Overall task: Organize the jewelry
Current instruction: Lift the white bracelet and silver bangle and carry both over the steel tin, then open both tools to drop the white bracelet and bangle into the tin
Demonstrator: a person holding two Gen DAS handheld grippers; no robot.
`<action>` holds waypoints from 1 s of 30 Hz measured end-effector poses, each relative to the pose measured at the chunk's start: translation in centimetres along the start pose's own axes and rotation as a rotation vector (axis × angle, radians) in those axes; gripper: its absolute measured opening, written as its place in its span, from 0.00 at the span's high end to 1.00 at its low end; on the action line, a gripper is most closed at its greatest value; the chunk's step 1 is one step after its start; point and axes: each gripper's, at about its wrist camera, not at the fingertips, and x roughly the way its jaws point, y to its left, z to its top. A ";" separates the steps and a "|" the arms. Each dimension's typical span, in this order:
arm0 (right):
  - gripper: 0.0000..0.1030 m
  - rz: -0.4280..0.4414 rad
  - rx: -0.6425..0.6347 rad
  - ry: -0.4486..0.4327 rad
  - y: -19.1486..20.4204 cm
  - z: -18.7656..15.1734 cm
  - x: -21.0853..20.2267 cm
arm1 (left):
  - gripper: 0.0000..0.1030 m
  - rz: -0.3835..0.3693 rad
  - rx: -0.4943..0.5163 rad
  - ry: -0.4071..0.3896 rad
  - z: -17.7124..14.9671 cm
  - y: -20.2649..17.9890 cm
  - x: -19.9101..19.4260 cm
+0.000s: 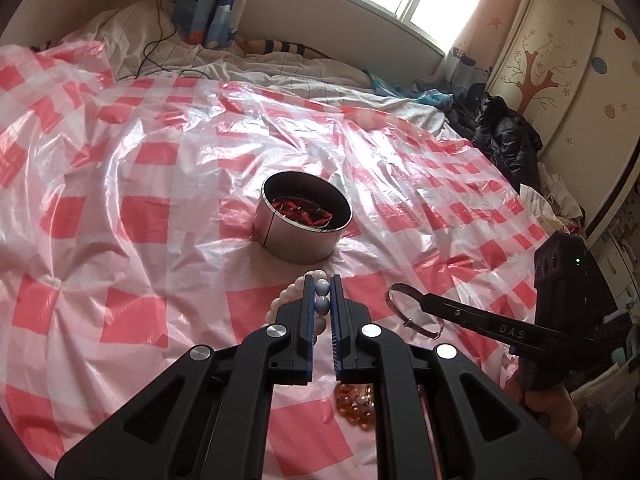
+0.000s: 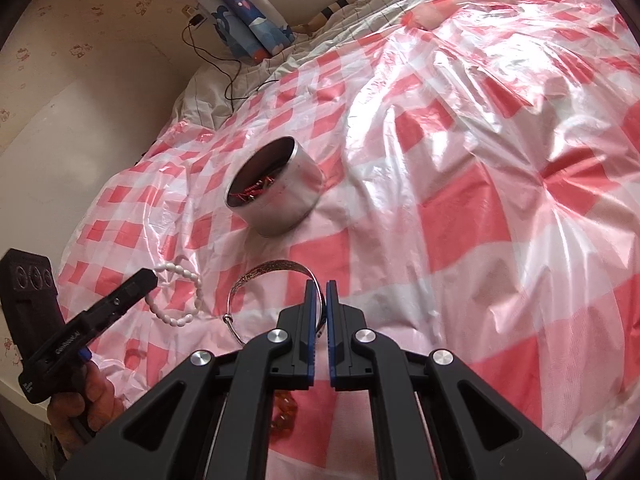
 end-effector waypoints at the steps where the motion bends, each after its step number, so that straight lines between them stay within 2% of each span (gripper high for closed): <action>1: 0.95 0.001 -0.019 -0.010 0.6 0.5 0.0 | 0.94 -0.004 0.015 -0.007 0.7 -0.5 0.0; 6: 0.95 -0.011 -0.089 -0.060 2.2 2.9 -0.1 | 0.94 -0.038 0.025 -0.017 3.4 -1.2 1.2; 12: 0.95 -0.012 -0.086 -0.115 2.1 6.3 -0.4 | 0.94 -0.076 0.043 -0.038 7.2 -2.4 3.2; 16: 0.95 -0.018 -0.096 -0.123 2.2 8.2 0.3 | 0.94 -0.065 0.052 -0.045 9.0 -2.8 5.6; 18: 0.95 -0.023 -0.104 -0.119 2.3 8.6 0.7 | 0.93 -0.018 0.046 -0.025 9.2 -2.4 7.8; 21: 0.95 -0.040 -0.122 -0.112 2.6 9.1 1.5 | 0.91 0.117 0.043 0.029 8.5 -0.8 10.8; 22: 0.95 -0.043 -0.129 -0.109 2.7 9.3 1.8 | 0.88 0.155 0.041 0.063 8.1 -0.2 11.6; 23: 0.95 -0.047 -0.138 -0.104 2.9 9.5 2.2 | 0.78 0.186 0.033 0.090 7.8 0.4 12.0; 24: 0.95 -0.052 -0.150 -0.099 3.1 9.6 2.7 | 0.60 0.195 0.022 0.103 7.8 1.0 12.0; 26: 0.95 -0.064 -0.178 -0.088 3.7 9.9 3.6 | 0.40 0.183 -0.009 0.103 8.0 1.8 11.0; 30: 0.95 -0.092 -0.254 -0.064 5.6 10.0 5.9 | 0.23 0.177 -0.087 0.029 8.2 4.0 6.9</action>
